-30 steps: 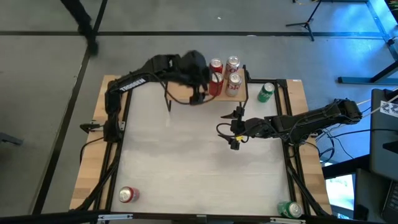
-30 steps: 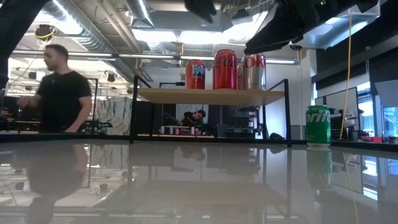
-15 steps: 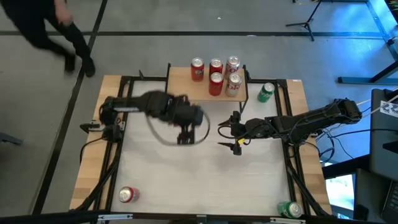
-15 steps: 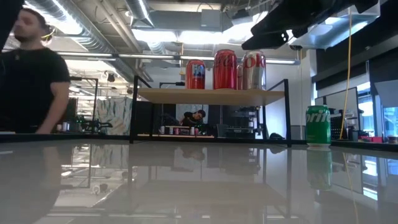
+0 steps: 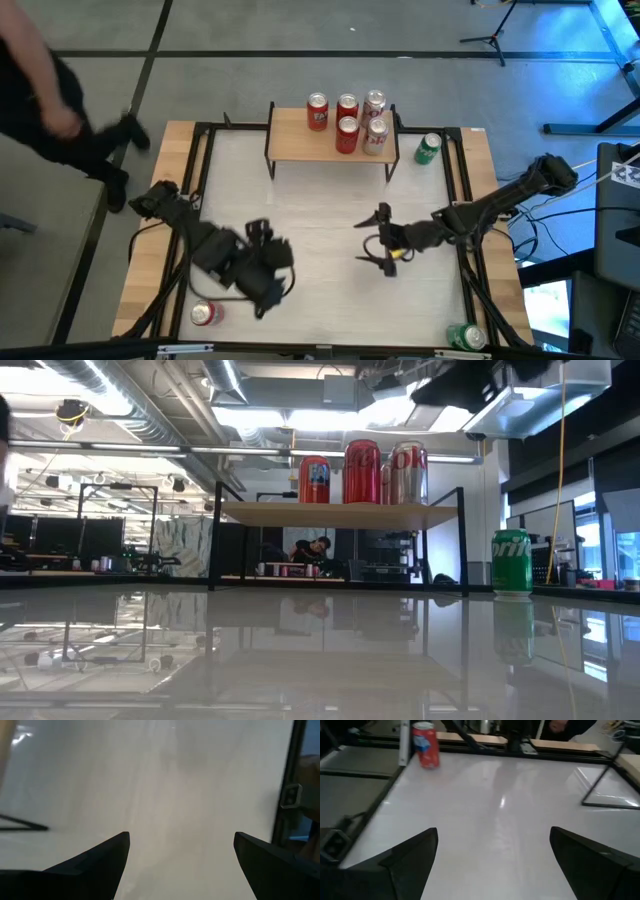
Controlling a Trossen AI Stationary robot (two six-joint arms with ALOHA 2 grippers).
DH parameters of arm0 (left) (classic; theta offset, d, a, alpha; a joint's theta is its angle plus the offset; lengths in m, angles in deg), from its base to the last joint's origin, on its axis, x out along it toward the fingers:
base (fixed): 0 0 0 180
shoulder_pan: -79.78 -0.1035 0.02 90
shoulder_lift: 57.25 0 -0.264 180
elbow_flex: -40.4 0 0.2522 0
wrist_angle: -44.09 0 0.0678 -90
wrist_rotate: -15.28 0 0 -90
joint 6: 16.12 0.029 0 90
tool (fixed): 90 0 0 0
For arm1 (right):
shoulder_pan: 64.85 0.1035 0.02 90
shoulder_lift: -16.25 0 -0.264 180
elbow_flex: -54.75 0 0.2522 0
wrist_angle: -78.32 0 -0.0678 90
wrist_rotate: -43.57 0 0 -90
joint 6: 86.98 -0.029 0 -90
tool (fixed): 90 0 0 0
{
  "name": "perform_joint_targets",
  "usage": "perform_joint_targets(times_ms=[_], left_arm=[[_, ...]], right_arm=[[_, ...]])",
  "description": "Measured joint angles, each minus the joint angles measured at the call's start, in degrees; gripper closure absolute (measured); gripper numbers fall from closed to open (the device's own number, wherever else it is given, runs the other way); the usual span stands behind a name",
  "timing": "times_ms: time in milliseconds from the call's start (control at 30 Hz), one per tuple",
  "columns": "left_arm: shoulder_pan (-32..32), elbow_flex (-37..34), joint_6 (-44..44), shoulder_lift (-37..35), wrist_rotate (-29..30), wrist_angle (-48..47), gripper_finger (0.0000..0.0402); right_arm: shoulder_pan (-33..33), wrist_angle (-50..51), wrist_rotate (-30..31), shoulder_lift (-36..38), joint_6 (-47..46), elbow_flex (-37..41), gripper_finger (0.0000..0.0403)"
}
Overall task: Place canned beverage on shelf
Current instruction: Put the red soda can on the shelf aligned with the other red soda can
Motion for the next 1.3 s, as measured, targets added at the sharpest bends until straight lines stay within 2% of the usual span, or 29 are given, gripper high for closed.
perform_joint_targets(times_ms=[233, 433, 667, 933, 1133, 1300], left_arm=[[8.54, -5.02, -13.86, 0.02, 0.85, -0.01, 0.0054], [13.6, -9.32, -26.48, -0.03, -2.75, -0.04, 0.0054], [19.21, -12.8, -38.7, -0.07, -9.46, -0.12, 0.0054], [25.68, -14.5, -51.79, -0.07, -9.5, -0.04, 0.0054], [28.31, -16.59, -58.47, -0.07, -9.64, -0.04, 0.0054], [29.57, -19.1, -63.93, -0.07, -12.61, -0.04, 0.0054]], right_arm=[[6.51, -2.5, 4.29, -0.7, -2.03, 0.0, 0.0022], [9.38, -7.85, 4.45, -3.01, -1.8, 0.0, 0.0022], [9.45, -8.97, 3.93, -4.12, -3.48, 0.0, 0.0022], [9.45, -8.95, 3.92, -4.13, -4.61, 0.0, 0.0022], [9.3, -9.53, 3.92, -4.13, -3.52, 0.0, 0.0022], [9.3, -10.93, 3.94, -4.13, -1.68, 0.0, 0.0022]])
